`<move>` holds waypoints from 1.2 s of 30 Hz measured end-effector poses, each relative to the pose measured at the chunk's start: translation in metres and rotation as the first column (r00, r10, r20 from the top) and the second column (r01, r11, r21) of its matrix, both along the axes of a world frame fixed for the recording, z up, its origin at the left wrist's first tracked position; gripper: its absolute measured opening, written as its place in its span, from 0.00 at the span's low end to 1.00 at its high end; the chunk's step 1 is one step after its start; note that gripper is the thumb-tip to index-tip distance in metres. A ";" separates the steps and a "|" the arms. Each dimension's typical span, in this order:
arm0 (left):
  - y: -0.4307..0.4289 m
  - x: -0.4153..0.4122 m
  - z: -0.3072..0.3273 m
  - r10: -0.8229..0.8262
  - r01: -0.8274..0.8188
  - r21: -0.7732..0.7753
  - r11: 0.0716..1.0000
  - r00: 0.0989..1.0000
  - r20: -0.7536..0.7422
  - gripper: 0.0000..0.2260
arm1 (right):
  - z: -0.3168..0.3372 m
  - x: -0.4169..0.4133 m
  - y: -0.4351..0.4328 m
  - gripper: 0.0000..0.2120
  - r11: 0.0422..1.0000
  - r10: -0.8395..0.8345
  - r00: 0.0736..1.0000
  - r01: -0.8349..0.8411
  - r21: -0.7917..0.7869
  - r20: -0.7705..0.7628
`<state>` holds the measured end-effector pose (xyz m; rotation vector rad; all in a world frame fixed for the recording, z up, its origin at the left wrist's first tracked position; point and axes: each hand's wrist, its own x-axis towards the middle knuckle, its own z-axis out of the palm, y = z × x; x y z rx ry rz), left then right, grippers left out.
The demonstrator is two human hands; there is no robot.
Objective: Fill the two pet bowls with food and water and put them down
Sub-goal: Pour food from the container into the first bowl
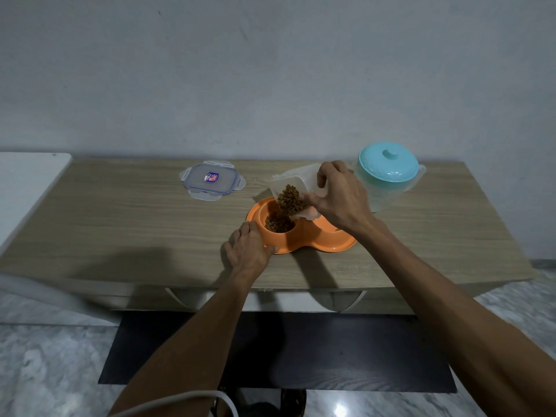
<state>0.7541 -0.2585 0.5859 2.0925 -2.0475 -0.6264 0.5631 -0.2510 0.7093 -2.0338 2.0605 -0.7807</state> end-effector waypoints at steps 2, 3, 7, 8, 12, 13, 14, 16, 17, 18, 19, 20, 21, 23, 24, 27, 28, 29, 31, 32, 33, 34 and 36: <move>0.000 0.000 0.000 -0.001 0.001 -0.001 1.000 1.000 -0.004 0.34 | -0.001 -0.002 -0.001 0.20 1.000 -0.017 0.999 0.017 0.003 0.034; 0.000 0.000 -0.001 -0.001 0.001 -0.003 1.000 1.000 -0.004 0.34 | -0.002 -0.004 -0.002 0.20 1.000 -0.026 0.998 0.026 0.005 0.054; 0.000 0.000 -0.001 0.001 -0.001 -0.006 1.000 1.000 -0.005 0.34 | -0.002 -0.014 -0.009 0.18 0.993 -0.118 0.970 0.117 0.016 0.214; 0.000 0.000 -0.001 0.001 -0.001 -0.006 1.000 1.000 -0.004 0.34 | -0.002 -0.018 -0.012 0.18 0.987 -0.159 0.947 0.155 0.036 0.278; 0.000 0.000 -0.002 0.004 -0.004 -0.007 1.000 1.000 -0.008 0.34 | -0.005 -0.032 -0.022 0.13 0.951 -0.308 0.825 0.261 0.164 0.473; 0.000 0.000 -0.002 0.001 -0.001 -0.010 1.000 1.000 -0.008 0.34 | -0.009 -0.035 -0.026 0.12 0.938 -0.345 0.787 0.277 0.206 0.512; 0.000 0.000 -0.002 -0.002 0.002 -0.013 1.000 1.000 -0.008 0.34 | -0.013 -0.037 -0.031 0.11 0.926 -0.376 0.740 0.281 0.250 0.558; 0.001 0.000 -0.001 -0.003 0.003 -0.019 1.000 1.000 -0.010 0.33 | -0.021 -0.037 -0.041 0.10 0.907 -0.418 0.647 0.258 0.333 0.638; 0.002 0.000 -0.001 -0.002 0.002 -0.021 1.000 1.000 -0.010 0.33 | -0.027 -0.037 -0.048 0.10 0.898 -0.436 0.622 0.257 0.356 0.650; 0.002 0.000 -0.001 -0.003 0.002 -0.022 1.000 1.000 -0.009 0.33 | -0.032 -0.036 -0.056 0.11 0.894 -0.447 0.612 0.268 0.360 0.653; 0.002 0.000 -0.002 -0.003 0.003 -0.023 1.000 1.000 -0.009 0.33 | -0.038 -0.035 -0.065 0.10 0.891 -0.453 0.612 0.280 0.358 0.649; 0.002 0.001 -0.002 -0.004 0.003 -0.026 1.000 1.000 -0.009 0.34 | -0.042 -0.031 -0.073 0.10 0.894 -0.448 0.612 0.288 0.344 0.652; 0.002 0.001 -0.003 -0.004 0.004 -0.030 1.000 1.000 -0.007 0.34 | -0.044 -0.027 -0.081 0.09 0.896 -0.444 0.618 0.300 0.328 0.649; 0.003 0.001 -0.004 -0.005 0.005 -0.037 0.999 1.000 -0.006 0.35 | -0.047 -0.018 -0.098 0.08 0.896 -0.444 0.639 0.325 0.302 0.628; 0.004 0.002 -0.005 -0.005 0.004 -0.045 0.999 1.000 -0.008 0.35 | -0.049 -0.013 -0.107 0.08 0.897 -0.441 0.645 0.322 0.301 0.624; 0.004 0.003 -0.009 -0.007 0.007 -0.072 0.997 1.000 -0.001 0.37 | -0.063 -0.005 -0.134 0.07 0.895 -0.447 0.643 0.315 0.317 0.622; 0.004 0.003 -0.010 -0.007 0.008 -0.076 0.997 1.000 0.005 0.37 | -0.066 -0.003 -0.141 0.07 0.890 -0.456 0.644 0.320 0.324 0.615; 0.004 0.003 -0.011 -0.006 0.007 -0.075 0.997 1.000 0.007 0.38 | -0.073 -0.002 -0.148 0.07 0.888 -0.460 0.650 0.324 0.327 0.605; 0.003 0.002 -0.011 0.001 -0.001 -0.059 0.998 1.000 0.003 0.39 | -0.078 0.002 -0.157 0.08 0.887 -0.461 0.667 0.327 0.326 0.585; 0.002 0.002 -0.010 0.004 -0.004 -0.053 0.999 1.000 -0.002 0.39 | -0.079 0.004 -0.158 0.09 0.886 -0.463 0.673 0.327 0.329 0.577; 0.002 0.002 -0.010 0.006 -0.006 -0.049 0.999 1.000 -0.006 0.40 | -0.080 0.006 -0.160 0.10 0.886 -0.461 0.686 0.324 0.332 0.562; 0.002 0.001 -0.010 0.010 -0.010 -0.045 0.999 1.000 -0.010 0.40 | -0.082 0.008 -0.162 0.10 0.886 -0.460 0.702 0.318 0.338 0.544; 0.002 0.001 -0.009 0.017 -0.017 -0.037 0.999 1.000 -0.020 0.41 | -0.087 0.012 -0.165 0.10 0.884 -0.459 0.723 0.315 0.346 0.517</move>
